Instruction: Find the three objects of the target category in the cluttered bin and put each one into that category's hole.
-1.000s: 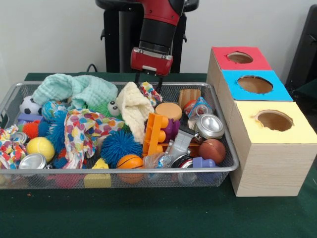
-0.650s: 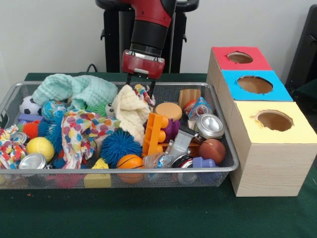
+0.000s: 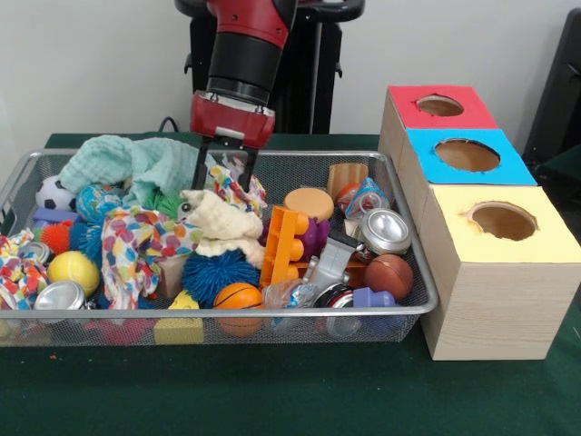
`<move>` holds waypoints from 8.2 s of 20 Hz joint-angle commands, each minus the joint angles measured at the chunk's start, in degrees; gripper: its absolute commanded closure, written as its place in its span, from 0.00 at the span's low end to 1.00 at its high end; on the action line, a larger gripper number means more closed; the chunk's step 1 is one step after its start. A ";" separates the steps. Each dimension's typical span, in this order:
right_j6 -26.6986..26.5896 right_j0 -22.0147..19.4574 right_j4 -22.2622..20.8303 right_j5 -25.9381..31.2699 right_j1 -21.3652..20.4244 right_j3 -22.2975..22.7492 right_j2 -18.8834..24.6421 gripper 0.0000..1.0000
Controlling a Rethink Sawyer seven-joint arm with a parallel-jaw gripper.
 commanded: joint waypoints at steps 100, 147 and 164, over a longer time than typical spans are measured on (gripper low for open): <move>8.36 -38.10 -32.77 39.13 -1.68 -15.37 38.35 0.00; -13.03 -48.96 -35.94 39.05 6.11 -22.35 52.18 0.00; -35.33 -62.50 -39.53 48.11 25.65 -28.33 70.62 0.00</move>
